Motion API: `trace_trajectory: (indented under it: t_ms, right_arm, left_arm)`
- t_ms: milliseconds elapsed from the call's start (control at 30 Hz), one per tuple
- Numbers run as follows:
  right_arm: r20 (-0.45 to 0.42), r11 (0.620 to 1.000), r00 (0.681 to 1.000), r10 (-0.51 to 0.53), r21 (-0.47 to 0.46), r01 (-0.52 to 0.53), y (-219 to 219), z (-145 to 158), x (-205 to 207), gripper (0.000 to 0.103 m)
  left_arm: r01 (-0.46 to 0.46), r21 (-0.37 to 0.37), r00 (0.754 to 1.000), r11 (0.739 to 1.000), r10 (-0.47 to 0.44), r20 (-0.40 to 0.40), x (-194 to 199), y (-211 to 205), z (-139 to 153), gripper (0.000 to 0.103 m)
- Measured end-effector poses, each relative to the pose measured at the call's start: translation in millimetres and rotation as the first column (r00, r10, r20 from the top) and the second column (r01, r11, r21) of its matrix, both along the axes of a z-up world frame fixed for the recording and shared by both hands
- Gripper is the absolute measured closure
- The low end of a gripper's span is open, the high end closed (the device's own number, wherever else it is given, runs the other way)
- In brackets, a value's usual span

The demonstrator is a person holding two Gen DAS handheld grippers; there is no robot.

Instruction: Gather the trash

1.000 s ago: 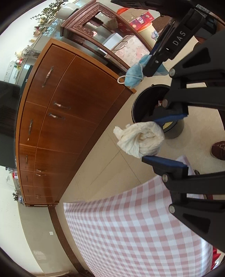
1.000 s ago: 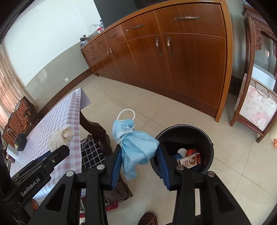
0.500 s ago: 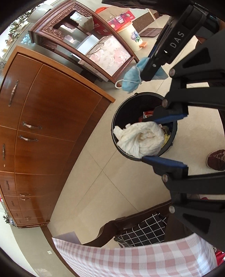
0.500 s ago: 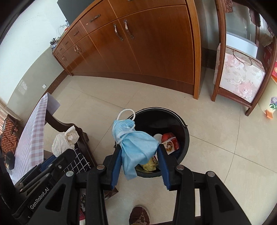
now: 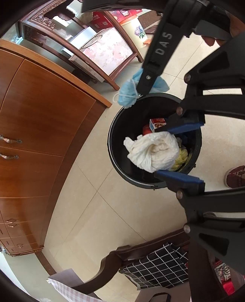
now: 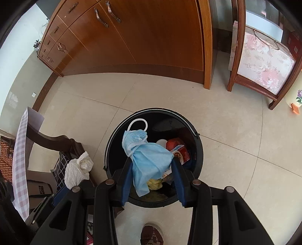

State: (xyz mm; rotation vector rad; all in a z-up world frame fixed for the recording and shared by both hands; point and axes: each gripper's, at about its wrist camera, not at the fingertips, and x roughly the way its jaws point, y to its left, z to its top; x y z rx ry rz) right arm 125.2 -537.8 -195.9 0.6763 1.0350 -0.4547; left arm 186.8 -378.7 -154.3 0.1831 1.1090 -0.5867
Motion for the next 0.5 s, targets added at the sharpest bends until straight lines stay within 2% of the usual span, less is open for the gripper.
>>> trace_trajectory:
  t_ms: [67, 133, 233, 367, 500]
  right_arm:
    - [0.001, 1.0, 1.0, -0.011, 0.015, 0.011, -6, -4, 6, 0.056]
    - [-0.009, 1.0, 1.0, -0.02, 0.009, 0.02, -11, -5, 12, 0.048]
    - [0.005, 0.999, 0.999, -0.045, -0.008, 0.045, -16, -1, 14, 0.044]
    - [0.034, 0.997, 0.997, -0.064, -0.047, 0.066, -16, 11, 5, 0.043]
    - [0.066, 0.994, 0.995, -0.069, -0.085, 0.074, -5, 29, -15, 0.043]
  left_arm:
    - [0.001, 0.009, 1.0, 1.0, -0.001, -0.005, 1, -3, -4, 0.055]
    - [-0.009, -0.001, 1.0, 1.0, 0.009, -0.02, 3, -3, -5, 0.042]
    - [-0.012, -0.026, 1.0, 1.0, 0.012, -0.015, 6, -1, -3, 0.034]
    - [-0.018, -0.037, 1.0, 0.999, 0.018, 0.019, 8, 7, 7, 0.034]
    - [-0.045, -0.058, 0.993, 0.997, 0.051, 0.106, 0, 27, 32, 0.034]
